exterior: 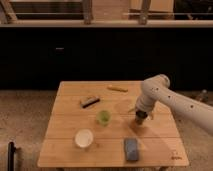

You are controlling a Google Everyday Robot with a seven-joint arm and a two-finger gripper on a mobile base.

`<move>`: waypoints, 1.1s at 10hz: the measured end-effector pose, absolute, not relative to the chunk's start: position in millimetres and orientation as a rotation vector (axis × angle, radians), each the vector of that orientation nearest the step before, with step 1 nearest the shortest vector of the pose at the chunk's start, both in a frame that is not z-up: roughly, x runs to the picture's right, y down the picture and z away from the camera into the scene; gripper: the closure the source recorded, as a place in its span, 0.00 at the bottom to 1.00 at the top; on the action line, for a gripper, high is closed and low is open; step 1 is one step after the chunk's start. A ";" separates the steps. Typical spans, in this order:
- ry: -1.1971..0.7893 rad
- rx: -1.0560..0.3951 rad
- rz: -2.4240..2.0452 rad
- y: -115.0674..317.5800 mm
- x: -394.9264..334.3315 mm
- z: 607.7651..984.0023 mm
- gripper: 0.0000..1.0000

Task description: Stack cups on top of each other

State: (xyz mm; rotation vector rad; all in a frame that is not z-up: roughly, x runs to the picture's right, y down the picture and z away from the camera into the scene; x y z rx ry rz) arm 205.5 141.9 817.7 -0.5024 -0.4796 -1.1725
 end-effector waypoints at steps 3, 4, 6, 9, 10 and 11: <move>-0.462 -0.511 -1.154 144.6 207.5 823.3 0.20; -0.459 -0.514 -1.147 145.5 209.2 825.6 0.20; -0.450 -0.519 -1.126 147.4 213.6 829.7 0.20; -0.421 -0.521 -1.087 148.5 218.4 832.2 0.20; -0.409 -0.520 -1.078 147.9 220.2 832.7 0.23; -0.399 -0.520 -1.074 147.3 221.1 833.4 0.31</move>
